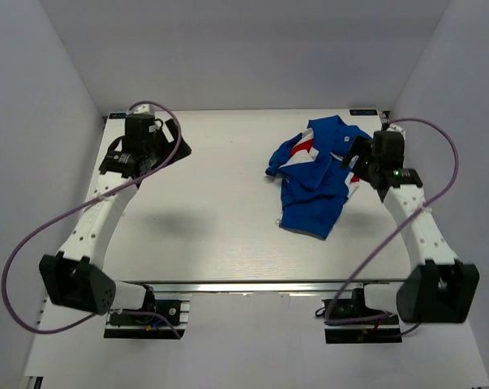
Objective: Zip up the jacket
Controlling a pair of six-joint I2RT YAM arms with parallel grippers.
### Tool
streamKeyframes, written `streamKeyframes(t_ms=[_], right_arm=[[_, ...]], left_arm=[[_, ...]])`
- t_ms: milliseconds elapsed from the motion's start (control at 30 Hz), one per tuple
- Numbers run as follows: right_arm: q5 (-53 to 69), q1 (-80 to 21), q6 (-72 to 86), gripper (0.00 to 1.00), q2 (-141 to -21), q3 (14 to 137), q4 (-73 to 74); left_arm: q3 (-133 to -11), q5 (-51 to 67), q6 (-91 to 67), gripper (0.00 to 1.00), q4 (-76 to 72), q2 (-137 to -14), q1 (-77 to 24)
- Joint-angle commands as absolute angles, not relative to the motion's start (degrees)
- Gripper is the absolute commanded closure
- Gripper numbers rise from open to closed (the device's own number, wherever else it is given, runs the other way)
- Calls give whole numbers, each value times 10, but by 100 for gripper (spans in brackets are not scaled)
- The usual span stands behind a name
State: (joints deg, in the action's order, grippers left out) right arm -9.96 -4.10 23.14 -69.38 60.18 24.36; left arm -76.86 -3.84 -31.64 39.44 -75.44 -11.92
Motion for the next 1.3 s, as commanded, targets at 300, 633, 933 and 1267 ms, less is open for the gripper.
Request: streamKeyframes(t_ms=[300, 633, 933, 1267], right_arm=[[-4, 48, 214, 11, -989, 758, 152], [235, 29, 248, 63, -1179, 843, 108], [88, -135, 128, 100, -1036, 925, 161], [62, -228, 71, 49, -1166, 1152, 401]], left_arm=[[-806, 57, -267, 2, 343, -868, -192], [-745, -29, -266, 2, 352, -774, -191], [-715, -60, -276, 2, 344, -708, -191], [-686, -92, -300, 2, 365, -679, -191]])
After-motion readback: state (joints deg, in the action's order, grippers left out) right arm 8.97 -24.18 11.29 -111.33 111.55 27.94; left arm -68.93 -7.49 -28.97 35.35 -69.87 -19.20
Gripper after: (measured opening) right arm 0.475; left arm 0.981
